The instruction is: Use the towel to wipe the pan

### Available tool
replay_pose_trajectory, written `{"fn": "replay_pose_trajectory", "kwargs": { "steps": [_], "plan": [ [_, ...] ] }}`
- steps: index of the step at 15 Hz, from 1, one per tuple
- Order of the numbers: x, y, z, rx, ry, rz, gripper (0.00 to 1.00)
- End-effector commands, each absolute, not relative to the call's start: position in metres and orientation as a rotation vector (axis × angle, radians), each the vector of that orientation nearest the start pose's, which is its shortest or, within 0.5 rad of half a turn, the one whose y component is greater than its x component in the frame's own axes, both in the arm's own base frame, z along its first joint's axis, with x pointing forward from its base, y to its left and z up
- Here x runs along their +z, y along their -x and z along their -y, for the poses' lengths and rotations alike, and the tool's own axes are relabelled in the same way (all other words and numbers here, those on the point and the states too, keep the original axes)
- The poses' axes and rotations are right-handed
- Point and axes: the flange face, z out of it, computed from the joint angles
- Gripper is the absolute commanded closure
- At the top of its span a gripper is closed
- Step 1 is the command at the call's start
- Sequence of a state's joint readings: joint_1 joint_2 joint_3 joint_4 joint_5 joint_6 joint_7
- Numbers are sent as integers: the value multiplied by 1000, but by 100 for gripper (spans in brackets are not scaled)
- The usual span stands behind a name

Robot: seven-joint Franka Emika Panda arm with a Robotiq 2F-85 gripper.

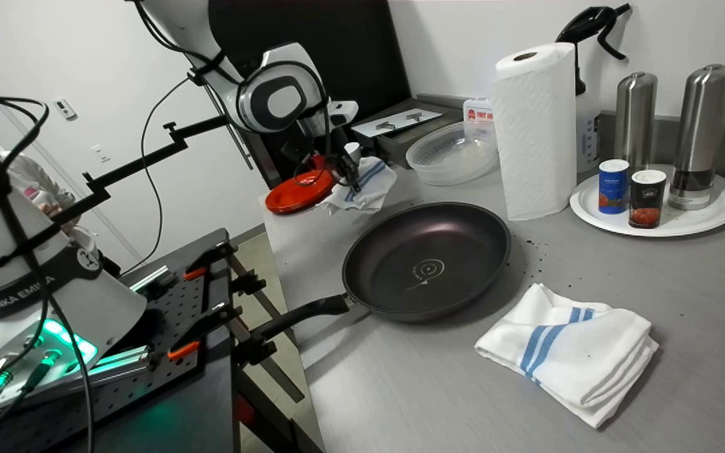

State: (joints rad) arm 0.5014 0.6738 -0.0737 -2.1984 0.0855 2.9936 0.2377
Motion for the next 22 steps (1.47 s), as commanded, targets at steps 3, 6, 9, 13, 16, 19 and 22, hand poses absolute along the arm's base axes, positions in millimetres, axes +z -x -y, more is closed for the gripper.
{"fn": "replay_pose_trajectory", "kwargs": {
  "steps": [3, 6, 9, 13, 16, 19, 22],
  "plan": [
    [132, -509, -171, -123, 3106, 103, 96],
    [148, -516, -134, -65, 3072, 56, 96],
    [158, -521, -98, 14, 2994, 40, 96],
    [155, -524, -55, 141, 2814, 29, 96],
    [143, -520, -22, 222, 2689, 17, 96],
    [127, -513, 4, 284, 2623, -22, 96],
    [106, -509, 17, 313, 2609, -84, 96]
  ]
}}
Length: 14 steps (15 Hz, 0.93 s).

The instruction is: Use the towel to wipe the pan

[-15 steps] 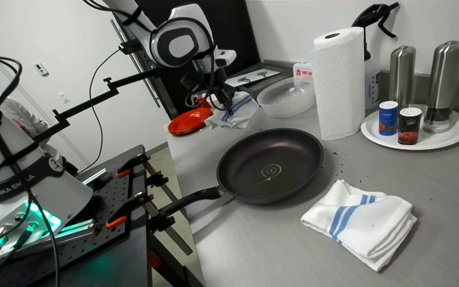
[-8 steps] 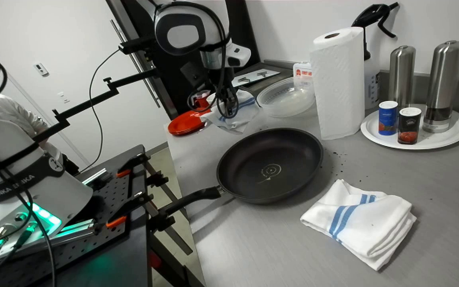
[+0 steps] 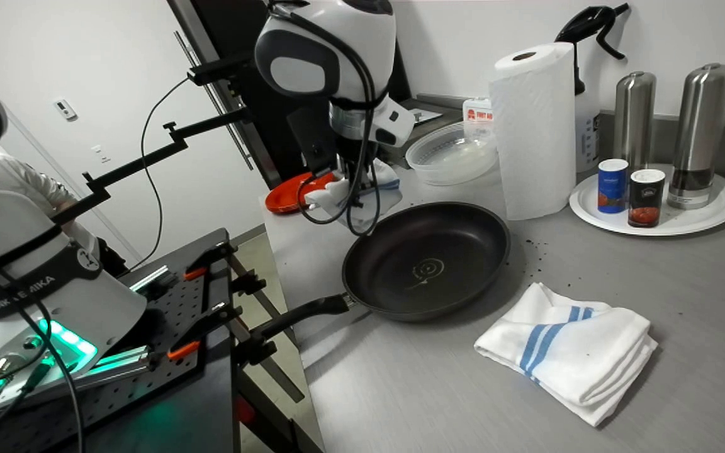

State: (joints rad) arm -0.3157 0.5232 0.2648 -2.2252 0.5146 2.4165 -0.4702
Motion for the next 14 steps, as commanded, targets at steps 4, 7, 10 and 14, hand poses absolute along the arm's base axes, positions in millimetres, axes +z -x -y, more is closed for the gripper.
{"fn": "replay_pose_trajectory", "kwargs": {
  "steps": [4, 7, 10, 14],
  "plan": [
    [75, -512, 18, 325, 2638, -139, 96],
    [56, -520, 15, 324, 2649, -166, 96],
    [41, -527, 11, 324, 2655, -194, 96],
    [28, -537, 16, 327, 2654, -243, 96]
  ]
}}
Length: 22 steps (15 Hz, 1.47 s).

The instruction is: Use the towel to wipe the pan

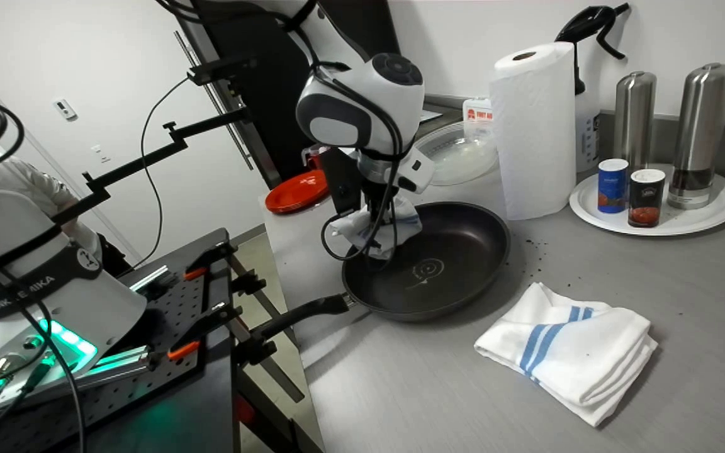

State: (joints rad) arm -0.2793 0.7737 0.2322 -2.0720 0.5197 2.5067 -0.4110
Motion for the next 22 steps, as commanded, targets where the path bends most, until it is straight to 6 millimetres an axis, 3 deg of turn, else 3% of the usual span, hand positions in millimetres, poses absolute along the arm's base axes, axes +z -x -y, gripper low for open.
{"fn": "replay_pose_trajectory", "kwargs": {
  "steps": [1, 10, 19, 22],
  "plan": [
    [26, -540, 20, 324, 2653, -259, 96],
    [20, -553, 55, 318, 2635, -405, 96],
    [6, -549, 31, 404, 2555, -421, 96],
    [0, -549, 32, 414, 2567, -442, 96]
  ]
}}
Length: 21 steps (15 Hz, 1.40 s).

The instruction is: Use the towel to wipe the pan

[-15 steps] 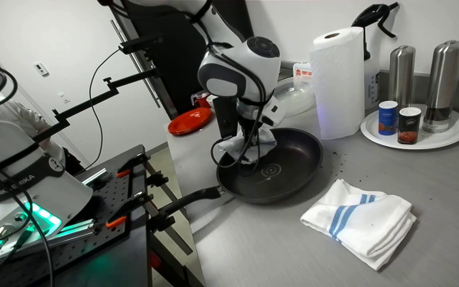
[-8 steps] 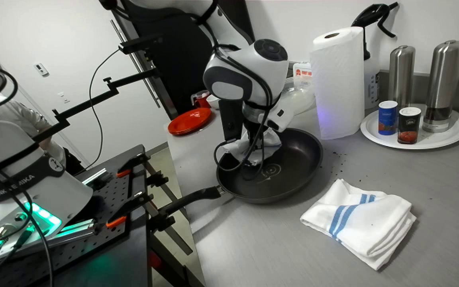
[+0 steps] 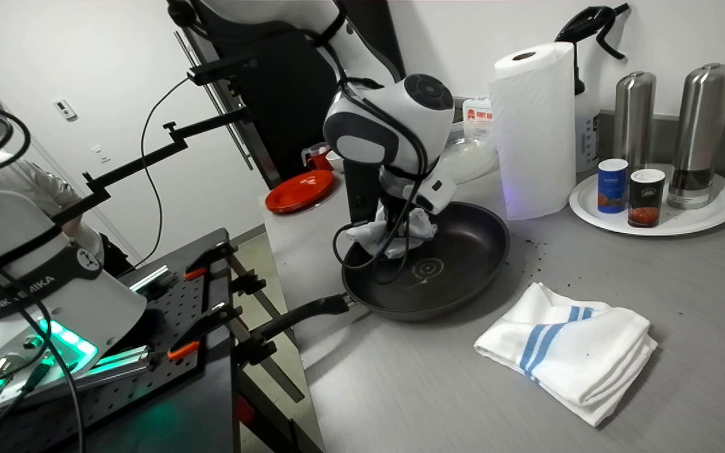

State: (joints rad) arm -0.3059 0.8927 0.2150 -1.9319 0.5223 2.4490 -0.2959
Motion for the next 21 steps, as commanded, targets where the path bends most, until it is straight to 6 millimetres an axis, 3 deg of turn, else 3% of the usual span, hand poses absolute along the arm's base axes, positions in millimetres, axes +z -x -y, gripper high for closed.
{"fn": "replay_pose_trajectory", "kwargs": {
  "steps": [1, 5, 9, 15, 21],
  "plan": [
    [-1, -548, 33, 418, 2571, -450, 96],
    [-8, -543, 38, 424, 2627, -488, 96],
    [-13, -539, 43, 401, 2808, -484, 96],
    [5, -545, 40, 378, 3036, -394, 96],
    [6, -549, 82, 327, 3230, -429, 96]
  ]
}}
